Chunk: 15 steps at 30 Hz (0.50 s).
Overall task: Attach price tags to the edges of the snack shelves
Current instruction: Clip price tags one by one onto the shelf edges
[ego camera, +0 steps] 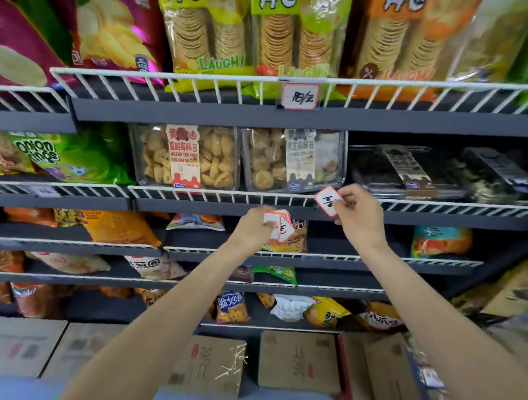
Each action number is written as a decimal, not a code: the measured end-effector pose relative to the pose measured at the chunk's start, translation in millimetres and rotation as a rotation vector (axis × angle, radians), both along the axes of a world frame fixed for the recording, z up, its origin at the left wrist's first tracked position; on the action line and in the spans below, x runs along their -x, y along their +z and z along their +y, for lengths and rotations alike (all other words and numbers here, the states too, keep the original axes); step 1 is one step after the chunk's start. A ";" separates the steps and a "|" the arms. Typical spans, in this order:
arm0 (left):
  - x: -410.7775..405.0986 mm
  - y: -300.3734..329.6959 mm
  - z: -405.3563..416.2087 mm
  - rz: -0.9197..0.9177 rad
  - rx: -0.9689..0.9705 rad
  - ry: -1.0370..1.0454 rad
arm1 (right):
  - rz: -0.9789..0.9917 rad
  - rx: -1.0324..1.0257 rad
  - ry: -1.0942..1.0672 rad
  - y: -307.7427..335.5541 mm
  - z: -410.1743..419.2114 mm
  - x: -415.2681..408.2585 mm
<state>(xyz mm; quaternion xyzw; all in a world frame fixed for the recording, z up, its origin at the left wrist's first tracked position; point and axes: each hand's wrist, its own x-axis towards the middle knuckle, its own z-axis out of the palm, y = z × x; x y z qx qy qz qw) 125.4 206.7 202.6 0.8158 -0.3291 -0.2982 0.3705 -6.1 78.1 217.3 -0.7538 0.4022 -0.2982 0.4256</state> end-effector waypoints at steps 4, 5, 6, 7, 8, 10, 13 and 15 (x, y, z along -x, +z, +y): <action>19.3 -5.8 -22.6 0.032 0.041 0.060 | 0.101 0.058 0.071 -6.4 -18.6 14.2; 23.2 -8.0 -26.6 0.052 0.056 0.088 | 0.120 0.058 0.092 -8.2 -21.1 17.6; 26.9 -10.0 -30.4 0.068 0.068 0.115 | 0.135 0.057 0.108 -10.3 -23.0 20.5; 32.5 -9.5 -33.7 0.073 0.078 0.131 | 0.147 0.056 0.123 -12.1 -24.3 24.0; 37.8 -10.0 -37.2 0.064 0.083 0.135 | 0.158 0.055 0.133 -14.6 -25.8 27.5; 46.2 -10.3 -44.9 0.022 0.079 0.130 | 0.166 0.062 0.139 -19.1 -29.2 35.0; 53.9 -9.6 -54.3 -0.003 0.079 0.146 | 0.176 0.066 0.116 -25.2 -35.8 44.0; 54.9 -10.0 -60.1 0.042 0.084 0.192 | 0.183 0.064 0.097 -27.2 -39.9 47.2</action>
